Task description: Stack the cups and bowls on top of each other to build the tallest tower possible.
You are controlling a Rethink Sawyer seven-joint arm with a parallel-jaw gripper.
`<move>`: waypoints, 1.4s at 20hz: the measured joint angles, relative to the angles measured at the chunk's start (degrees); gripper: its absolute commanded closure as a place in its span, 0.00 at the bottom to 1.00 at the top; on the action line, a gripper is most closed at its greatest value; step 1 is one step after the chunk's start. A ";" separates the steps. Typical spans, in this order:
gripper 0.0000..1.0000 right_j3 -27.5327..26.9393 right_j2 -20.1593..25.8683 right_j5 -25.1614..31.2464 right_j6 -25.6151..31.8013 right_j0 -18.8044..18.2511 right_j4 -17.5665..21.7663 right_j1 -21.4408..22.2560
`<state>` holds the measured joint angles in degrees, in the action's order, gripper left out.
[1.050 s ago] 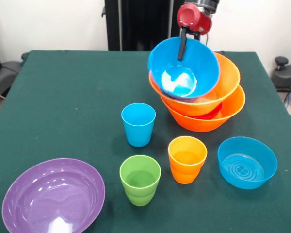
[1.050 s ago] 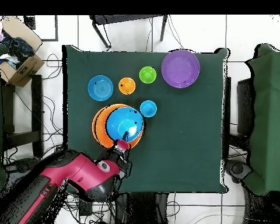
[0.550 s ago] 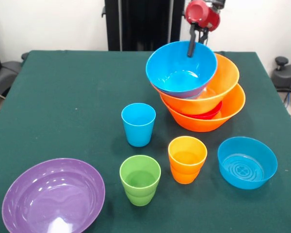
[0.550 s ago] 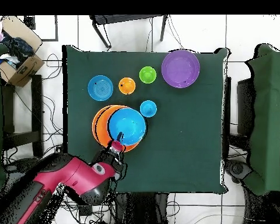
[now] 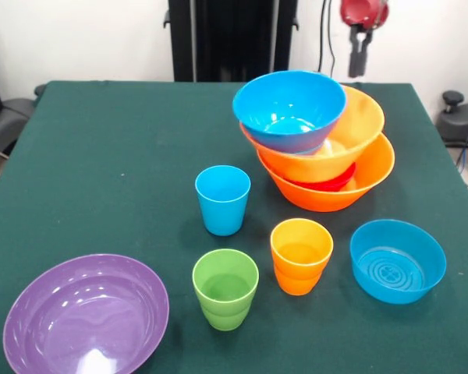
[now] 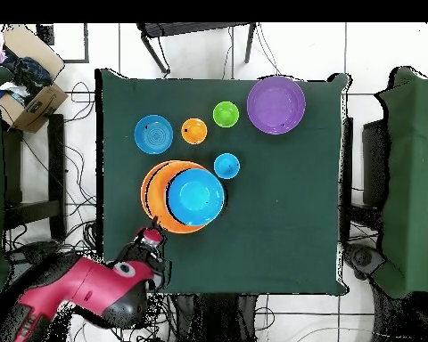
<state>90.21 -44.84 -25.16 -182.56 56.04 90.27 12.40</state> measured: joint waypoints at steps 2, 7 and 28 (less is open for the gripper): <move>0.00 0.24 -0.23 -3.34 -2.58 1.36 0.74 0.97; 0.00 0.45 -2.34 -10.15 -7.82 4.72 2.69 2.78; 0.00 -15.66 -32.45 -45.21 -33.09 -0.76 15.26 6.97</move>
<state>74.54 -77.29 -70.37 -215.65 55.28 105.53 19.37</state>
